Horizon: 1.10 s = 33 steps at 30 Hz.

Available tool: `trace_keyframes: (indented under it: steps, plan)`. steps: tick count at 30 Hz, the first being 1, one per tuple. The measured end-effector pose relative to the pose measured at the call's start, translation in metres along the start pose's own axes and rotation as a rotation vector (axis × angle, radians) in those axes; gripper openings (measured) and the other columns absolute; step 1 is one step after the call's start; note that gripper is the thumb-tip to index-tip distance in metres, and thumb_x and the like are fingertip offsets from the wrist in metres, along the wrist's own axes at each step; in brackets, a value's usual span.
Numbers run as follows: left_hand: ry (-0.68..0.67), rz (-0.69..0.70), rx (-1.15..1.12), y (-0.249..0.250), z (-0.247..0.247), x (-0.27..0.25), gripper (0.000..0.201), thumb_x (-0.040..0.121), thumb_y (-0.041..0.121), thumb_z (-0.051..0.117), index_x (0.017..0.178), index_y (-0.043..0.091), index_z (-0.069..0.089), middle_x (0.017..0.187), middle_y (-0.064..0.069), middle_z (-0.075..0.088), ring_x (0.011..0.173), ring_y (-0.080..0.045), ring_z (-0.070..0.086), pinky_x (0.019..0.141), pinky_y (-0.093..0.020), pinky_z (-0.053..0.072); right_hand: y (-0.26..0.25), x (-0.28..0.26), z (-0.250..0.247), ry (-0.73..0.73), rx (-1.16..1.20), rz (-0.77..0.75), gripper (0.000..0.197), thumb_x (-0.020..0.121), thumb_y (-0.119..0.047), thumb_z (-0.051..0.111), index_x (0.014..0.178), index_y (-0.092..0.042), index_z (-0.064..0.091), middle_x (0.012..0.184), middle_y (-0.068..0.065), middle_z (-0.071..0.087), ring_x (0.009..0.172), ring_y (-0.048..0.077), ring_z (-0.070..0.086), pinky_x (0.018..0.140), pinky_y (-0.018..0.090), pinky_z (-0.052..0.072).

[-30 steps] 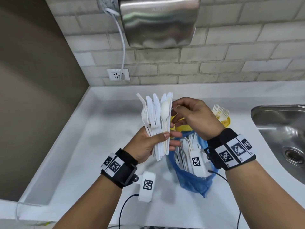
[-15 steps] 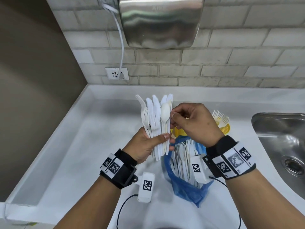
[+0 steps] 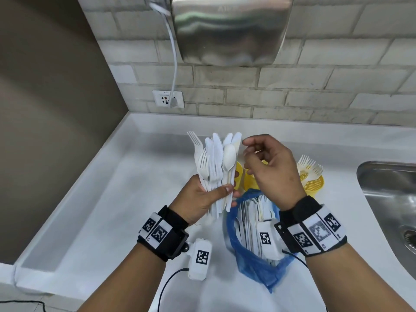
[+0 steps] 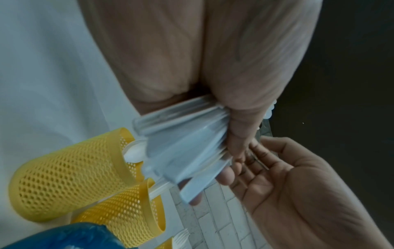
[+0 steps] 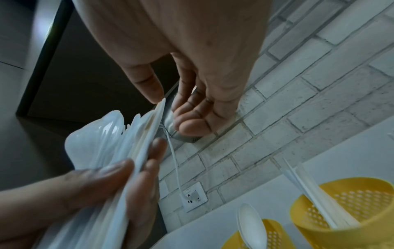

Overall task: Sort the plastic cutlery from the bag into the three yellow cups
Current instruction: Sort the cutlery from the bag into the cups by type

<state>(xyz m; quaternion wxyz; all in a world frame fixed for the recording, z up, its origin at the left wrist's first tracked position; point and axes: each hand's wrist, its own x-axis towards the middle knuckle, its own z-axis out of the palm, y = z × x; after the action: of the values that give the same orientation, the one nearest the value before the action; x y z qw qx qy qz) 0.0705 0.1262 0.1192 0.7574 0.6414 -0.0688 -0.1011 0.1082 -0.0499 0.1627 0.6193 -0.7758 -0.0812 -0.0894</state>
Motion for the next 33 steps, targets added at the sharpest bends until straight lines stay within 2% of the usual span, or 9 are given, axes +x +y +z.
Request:
trace_keyframes:
  steps: [5,10,15,19,21,23,27,29,33]
  plan:
    - [-0.028,0.029,0.045,0.001,-0.002,0.002,0.023,0.099,-0.001,0.058,0.121,-0.003,0.064,0.101,-0.018,0.069,0.090,-0.031,0.067,0.087,-0.049,0.059,-0.004,0.004,-0.007,-0.037,0.020,0.024,0.018,0.095,-0.007,0.061,0.105,-0.020,0.069,0.092,0.002,0.067,0.079,0.034,0.069,0.075,0.050,0.060]
    - [-0.037,0.014,0.021,0.003,-0.002,0.001,0.025,0.098,-0.003,0.057,0.118,0.008,0.068,0.105,-0.015,0.071,0.091,-0.029,0.067,0.088,-0.060,0.054,-0.013,0.008,-0.008,-0.031,0.042,0.022,0.015,0.097,-0.007,0.062,0.101,-0.018,0.071,0.089,-0.002,0.070,0.079,0.036,0.067,0.067,0.037,0.058]
    - [-0.045,0.001,-0.008,0.003,-0.004,0.001,0.026,0.098,-0.003,0.057,0.118,0.008,0.068,0.109,-0.018,0.071,0.092,-0.031,0.066,0.086,-0.054,0.057,-0.018,0.006,-0.008,-0.020,-0.057,-0.014,0.005,0.093,-0.019,0.070,0.088,-0.021,0.071,0.080,-0.002,0.071,0.075,0.028,0.069,0.070,0.042,0.060]
    - [-0.013,0.011,0.038,0.006,-0.006,0.002,0.025,0.099,-0.003,0.057,0.121,0.005,0.066,0.109,-0.016,0.075,0.092,-0.035,0.068,0.085,-0.047,0.060,-0.023,0.000,-0.002,-0.106,-0.159,-0.018,0.019,0.089,-0.023,0.077,0.079,-0.009,0.069,0.063,0.002,0.064,0.047,0.002,0.058,0.050,0.013,0.044]
    - [0.001,0.011,0.069,0.008,-0.006,0.001,0.024,0.098,-0.003,0.057,0.120,0.004,0.066,0.104,-0.011,0.077,0.090,-0.032,0.071,0.083,-0.040,0.061,-0.024,-0.002,0.001,-0.123,-0.140,-0.002,0.018,0.089,-0.019,0.077,0.082,-0.005,0.068,0.066,0.006,0.065,0.044,-0.002,0.057,0.046,0.008,0.041]
    - [0.003,0.013,0.085,0.009,-0.007,0.002,0.025,0.099,-0.001,0.058,0.123,0.003,0.065,0.108,-0.013,0.076,0.093,-0.034,0.072,0.085,-0.042,0.060,-0.024,-0.001,0.004,-0.096,-0.132,-0.013,0.014,0.089,-0.019,0.077,0.084,-0.009,0.068,0.069,0.006,0.065,0.048,0.000,0.060,0.049,0.011,0.046]
    - [-0.015,0.019,0.062,0.007,-0.010,0.003,0.026,0.099,0.000,0.060,0.118,0.013,0.071,0.116,-0.018,0.073,0.097,-0.036,0.070,0.092,-0.057,0.056,-0.023,0.008,0.002,-0.022,-0.004,0.052,0.006,0.094,-0.022,0.067,0.089,-0.020,0.069,0.076,0.003,0.066,0.062,0.025,0.068,0.061,0.040,0.059]
    - [-0.024,0.009,0.044,0.007,-0.010,0.003,0.029,0.098,-0.001,0.059,0.115,0.019,0.073,0.116,-0.016,0.073,0.096,-0.033,0.070,0.092,-0.056,0.057,-0.026,0.013,-0.001,-0.047,0.063,0.092,0.012,0.100,-0.019,0.061,0.094,-0.015,0.071,0.079,0.007,0.067,0.061,0.024,0.066,0.059,0.041,0.058]
    - [-0.040,0.004,0.046,0.006,-0.009,0.004,0.027,0.097,-0.001,0.060,0.116,0.016,0.071,0.115,-0.015,0.074,0.094,-0.030,0.072,0.089,-0.050,0.059,-0.029,0.020,-0.005,-0.073,0.025,0.053,0.023,0.100,-0.017,0.061,0.084,-0.010,0.074,0.073,0.007,0.071,0.060,0.022,0.067,0.059,0.038,0.058]
